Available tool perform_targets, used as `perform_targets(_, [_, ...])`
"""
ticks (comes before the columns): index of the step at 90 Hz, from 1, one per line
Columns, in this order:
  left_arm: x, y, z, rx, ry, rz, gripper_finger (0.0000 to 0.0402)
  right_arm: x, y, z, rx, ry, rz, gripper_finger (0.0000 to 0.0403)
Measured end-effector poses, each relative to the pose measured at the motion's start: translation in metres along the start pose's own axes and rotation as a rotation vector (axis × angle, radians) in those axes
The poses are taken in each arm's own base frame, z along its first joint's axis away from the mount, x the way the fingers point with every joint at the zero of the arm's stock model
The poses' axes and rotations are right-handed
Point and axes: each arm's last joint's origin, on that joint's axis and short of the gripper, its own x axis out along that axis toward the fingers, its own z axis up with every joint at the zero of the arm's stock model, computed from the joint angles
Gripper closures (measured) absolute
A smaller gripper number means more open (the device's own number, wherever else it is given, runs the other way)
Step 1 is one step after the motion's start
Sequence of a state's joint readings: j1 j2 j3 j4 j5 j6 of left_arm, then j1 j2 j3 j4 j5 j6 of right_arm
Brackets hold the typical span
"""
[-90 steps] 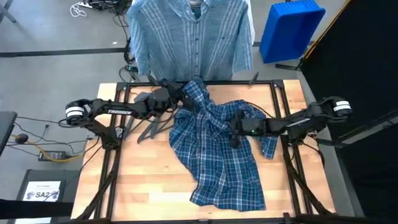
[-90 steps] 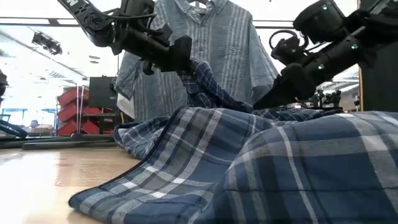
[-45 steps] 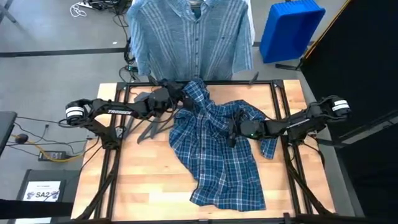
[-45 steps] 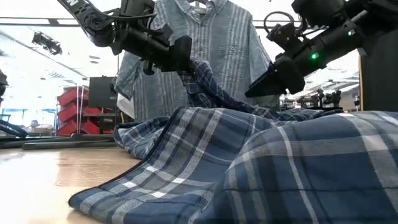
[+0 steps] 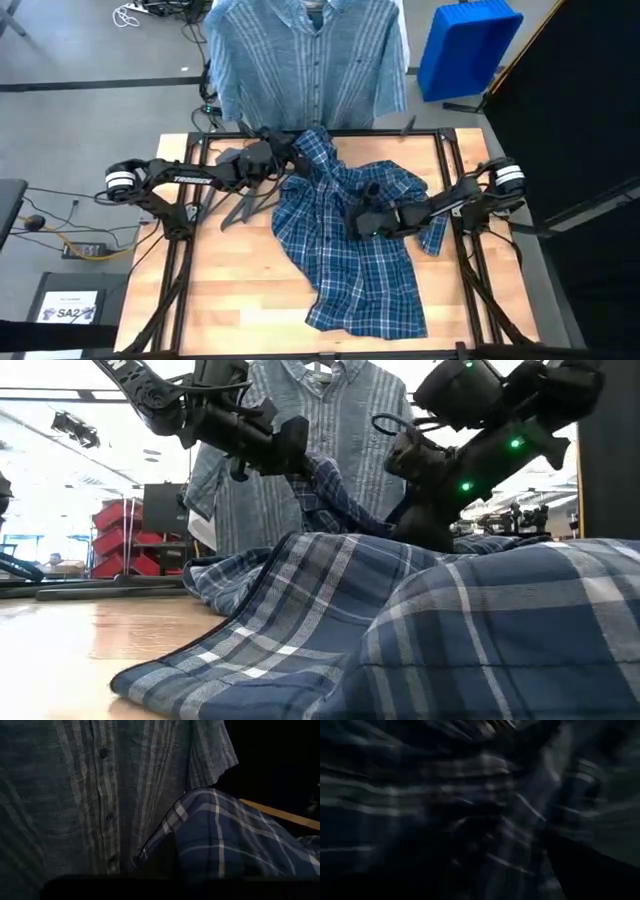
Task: Hang clothes
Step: Insert the black hanger into the blue shirt
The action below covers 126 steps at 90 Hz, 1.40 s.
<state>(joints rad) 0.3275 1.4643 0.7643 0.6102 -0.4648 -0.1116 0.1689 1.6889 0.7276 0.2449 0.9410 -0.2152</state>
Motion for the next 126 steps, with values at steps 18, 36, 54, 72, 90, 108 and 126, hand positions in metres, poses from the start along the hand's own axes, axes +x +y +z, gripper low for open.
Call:
perform_targets(18, [0.000,0.000,0.000,0.003,0.004,-0.004,0.0402,-0.007,-0.008,-0.006,0.005,0.092,-0.120,0.0108])
perform_targets(36, [0.000,0.000,0.000,0.003,0.004,-0.006,0.0402,-0.013,-0.032,-0.021,0.122,0.219,-0.104,0.0112])
perform_targets(54, [0.000,0.000,0.000,0.003,0.004,-0.006,0.0402,-0.023,-0.056,-0.027,0.193,0.292,-0.080,0.0158])
perform_targets(72, [0.000,0.000,0.000,-0.002,0.003,-0.008,0.0402,-0.026,-0.073,-0.025,0.283,0.304,0.032,0.0261])
perform_targets(90, [0.000,-0.001,0.000,-0.004,0.003,-0.025,0.0402,-0.017,-0.084,-0.027,0.331,0.336,0.187,0.0389])
perform_targets(108, [0.000,-0.004,0.002,-0.010,-0.009,-0.115,0.0402,-0.005,-0.092,-0.024,0.351,0.303,0.274,0.0401])
perform_targets(126, [-0.002,-0.010,0.001,0.070,0.001,-0.266,0.0389,0.005,-0.103,-0.029,0.341,0.313,0.253,0.0403])
